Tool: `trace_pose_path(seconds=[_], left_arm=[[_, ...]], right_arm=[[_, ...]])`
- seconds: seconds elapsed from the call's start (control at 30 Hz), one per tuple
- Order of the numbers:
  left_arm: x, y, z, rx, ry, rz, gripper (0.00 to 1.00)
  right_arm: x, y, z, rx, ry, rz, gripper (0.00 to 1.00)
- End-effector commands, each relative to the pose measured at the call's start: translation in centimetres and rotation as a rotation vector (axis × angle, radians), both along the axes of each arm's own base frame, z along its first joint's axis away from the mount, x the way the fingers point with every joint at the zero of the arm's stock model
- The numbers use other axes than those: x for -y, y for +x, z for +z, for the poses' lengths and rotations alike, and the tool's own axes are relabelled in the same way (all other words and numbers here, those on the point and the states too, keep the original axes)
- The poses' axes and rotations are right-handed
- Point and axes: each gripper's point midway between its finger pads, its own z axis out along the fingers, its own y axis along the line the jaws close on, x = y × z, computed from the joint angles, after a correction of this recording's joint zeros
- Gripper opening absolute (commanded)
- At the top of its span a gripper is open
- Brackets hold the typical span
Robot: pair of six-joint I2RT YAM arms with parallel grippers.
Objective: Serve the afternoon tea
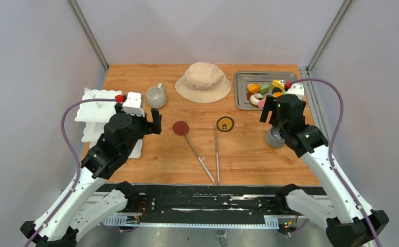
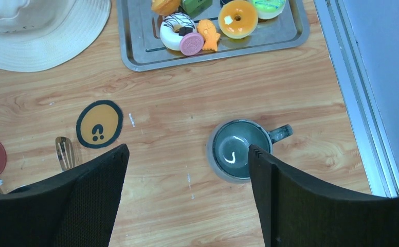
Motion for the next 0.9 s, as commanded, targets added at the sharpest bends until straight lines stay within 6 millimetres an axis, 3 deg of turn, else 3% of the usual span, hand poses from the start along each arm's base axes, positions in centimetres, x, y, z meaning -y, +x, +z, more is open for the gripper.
trace_pose_path(seconds=[0.0, 0.17, 0.33, 0.4, 0.57, 0.7, 0.87], left_arm=[[-0.5, 0.3, 0.9, 0.055, -0.042, 0.035, 0.98], [-1.2, 0.1, 1.3, 0.092, -0.09, 0.072, 0.98], [-2.0, 0.0, 1.1, 0.07, -0.074, 0.118, 0.98], [-2.1, 0.0, 0.7, 0.044, -0.046, 0.118, 0.98], [-0.1, -0.1, -1.2, -0.061, -0.016, 0.024, 0.98], [0.0, 0.1, -1.7, -0.076, -0.01, 0.032, 0.98], [0.0, -0.3, -1.9, -0.08, -0.014, 0.015, 0.98]], right_arm=[[0.3, 0.5, 0.9, 0.046, 0.006, -0.02, 0.84], [0.4, 0.6, 0.6, 0.039, -0.001, -0.024, 0.85], [2.1, 0.5, 0.3, 0.053, -0.021, -0.132, 0.84], [1.6, 0.7, 0.0, 0.052, -0.014, -0.108, 0.84], [-2.8, 1.3, -1.8, -0.017, 0.136, 0.074, 0.89], [-9.7, 0.3, -5.2, -0.22, 0.34, 0.367, 0.9], [-15.7, -3.0, -9.2, -0.301, 0.174, 0.476, 0.9]])
